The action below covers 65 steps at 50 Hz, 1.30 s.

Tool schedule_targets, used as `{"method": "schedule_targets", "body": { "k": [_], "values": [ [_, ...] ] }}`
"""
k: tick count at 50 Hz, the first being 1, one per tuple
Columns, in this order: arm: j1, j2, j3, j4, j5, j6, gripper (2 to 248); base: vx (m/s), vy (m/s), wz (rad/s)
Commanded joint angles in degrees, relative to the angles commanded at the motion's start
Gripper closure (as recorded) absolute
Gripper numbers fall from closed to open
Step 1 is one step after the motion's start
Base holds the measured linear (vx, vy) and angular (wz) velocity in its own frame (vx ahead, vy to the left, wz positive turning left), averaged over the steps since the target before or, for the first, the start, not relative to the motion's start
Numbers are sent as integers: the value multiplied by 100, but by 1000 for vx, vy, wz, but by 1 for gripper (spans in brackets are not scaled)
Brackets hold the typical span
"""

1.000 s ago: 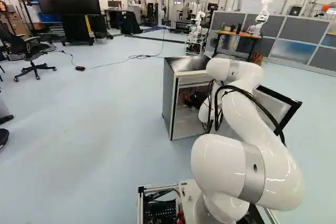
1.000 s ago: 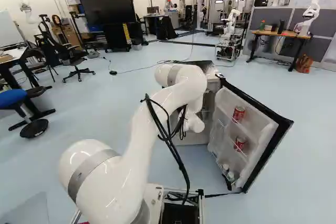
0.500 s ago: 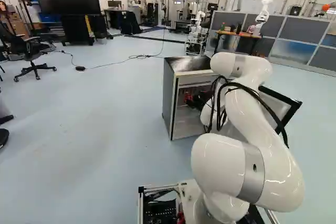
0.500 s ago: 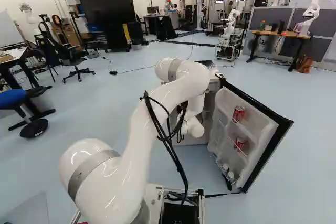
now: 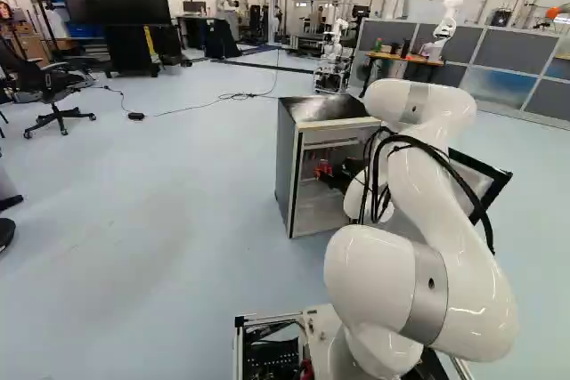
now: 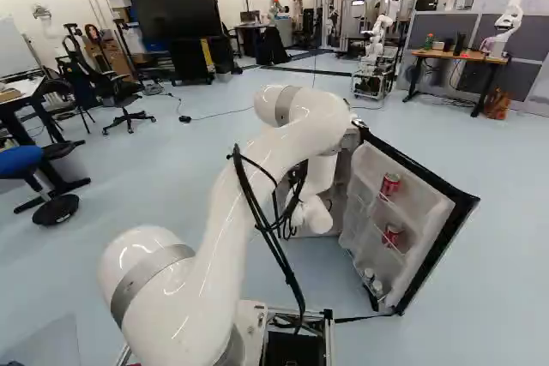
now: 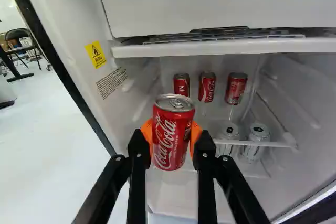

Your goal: Grab a drink from the fridge

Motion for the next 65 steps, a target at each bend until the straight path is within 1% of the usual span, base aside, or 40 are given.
{"method": "schedule_targets", "body": {
  "k": [24,46,55,65],
  "values": [
    [-222,795,1070,0,3,0,159,0,0,0],
    [-443,1531,1970,0,118,0,159,0,0,0],
    [-500,1791,2220,0,152,0,159,0,0,0],
    [-508,2002,2341,0,152,0,159,0,0,0]
  ]
}}
